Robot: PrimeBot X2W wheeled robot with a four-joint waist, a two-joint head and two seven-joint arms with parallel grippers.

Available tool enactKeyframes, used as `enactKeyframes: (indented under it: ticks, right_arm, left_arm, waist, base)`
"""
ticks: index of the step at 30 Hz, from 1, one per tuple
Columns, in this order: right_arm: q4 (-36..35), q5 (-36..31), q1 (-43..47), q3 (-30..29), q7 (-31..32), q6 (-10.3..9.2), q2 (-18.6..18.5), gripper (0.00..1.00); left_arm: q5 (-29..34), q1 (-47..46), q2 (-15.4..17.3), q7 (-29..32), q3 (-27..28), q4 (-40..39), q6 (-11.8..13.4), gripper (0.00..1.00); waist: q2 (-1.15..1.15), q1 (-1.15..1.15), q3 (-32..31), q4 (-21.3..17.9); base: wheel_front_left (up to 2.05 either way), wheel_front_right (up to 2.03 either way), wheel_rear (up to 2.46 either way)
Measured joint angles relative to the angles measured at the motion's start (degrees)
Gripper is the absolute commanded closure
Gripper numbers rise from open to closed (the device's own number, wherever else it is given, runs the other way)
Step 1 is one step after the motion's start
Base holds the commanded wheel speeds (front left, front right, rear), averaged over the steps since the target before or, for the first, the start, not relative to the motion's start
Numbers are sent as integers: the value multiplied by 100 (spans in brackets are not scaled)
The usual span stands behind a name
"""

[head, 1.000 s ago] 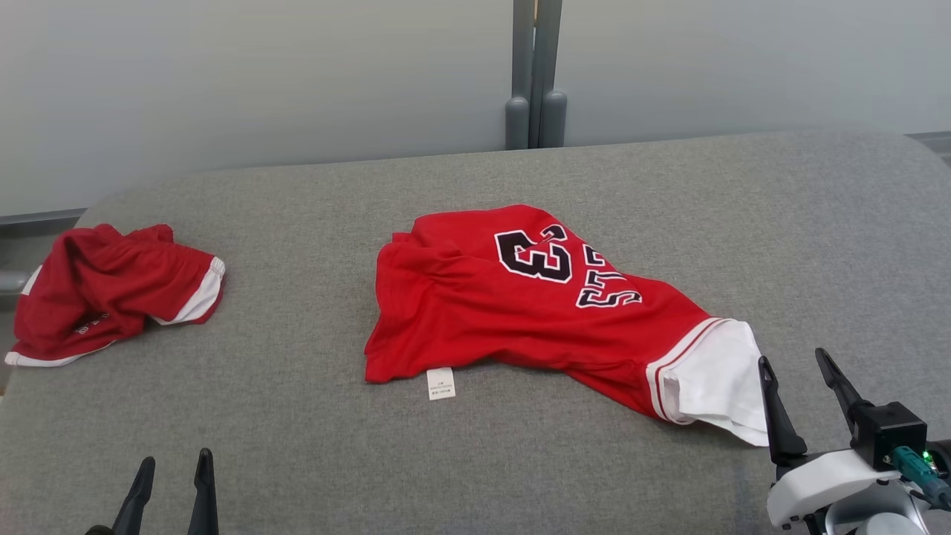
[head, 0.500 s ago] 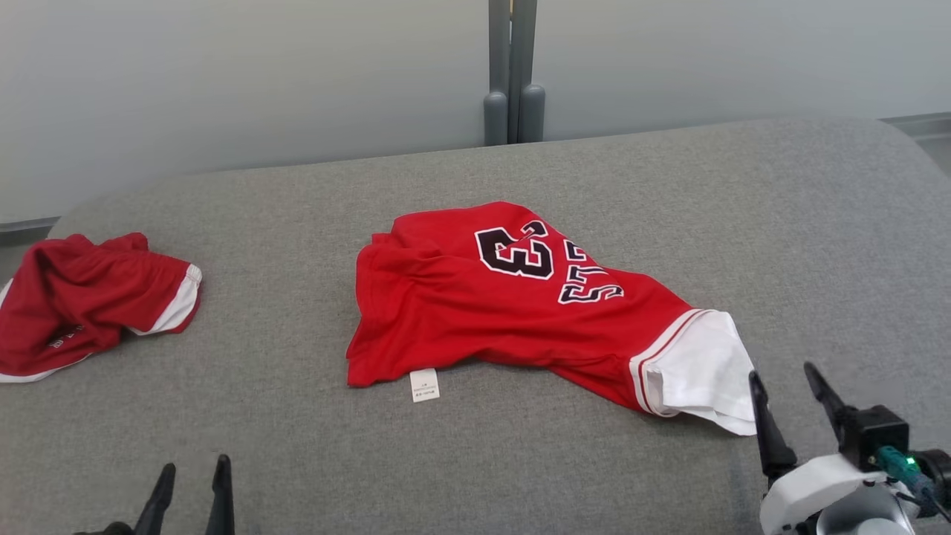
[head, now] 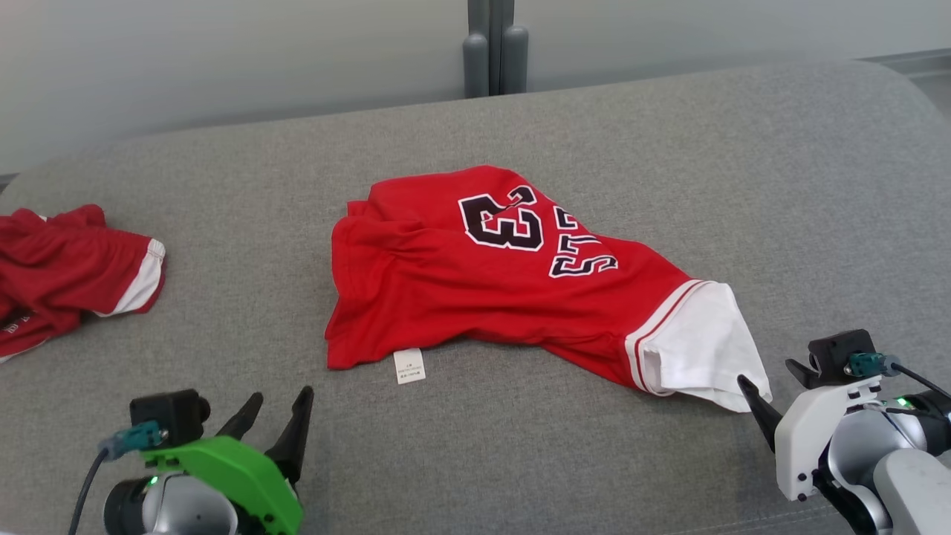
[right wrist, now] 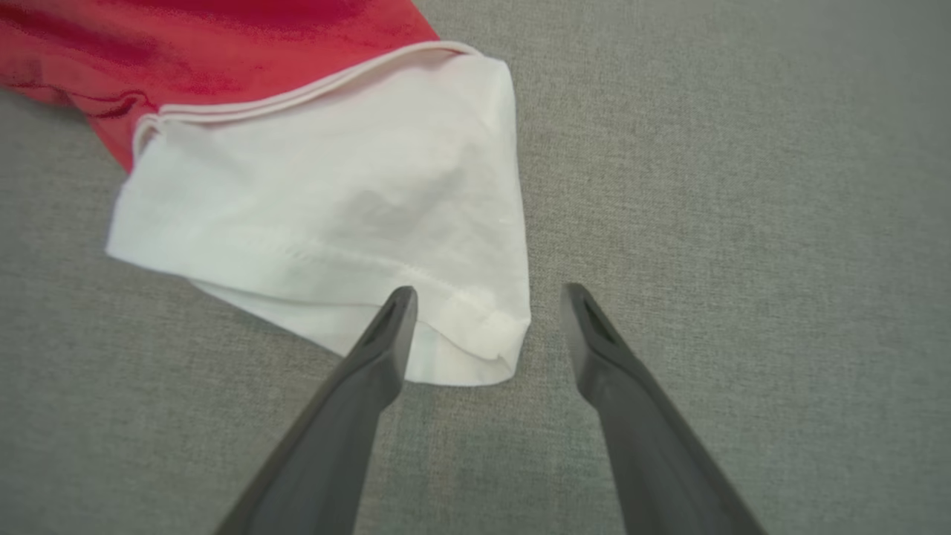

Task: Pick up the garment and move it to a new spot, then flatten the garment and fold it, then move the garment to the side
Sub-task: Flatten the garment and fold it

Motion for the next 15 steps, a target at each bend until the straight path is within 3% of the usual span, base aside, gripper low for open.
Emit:
enactKeyframes:
  ticks: [7,15]
  right_arm:
    - [-16,250,-59,-2,205,0,-213,0]
    - [202,255,-372,120,157,0,-79,0]
  left_arm:
    - [16,-766,-146,720,-376,-52,116,0]
    - [132,-1506,-148,1006,-495,564,149,0]
  waist:
    - [0,0,451,61]
    - [0,0,928,37]
  base:
    - [0,0,0]
    - [0,0,0]
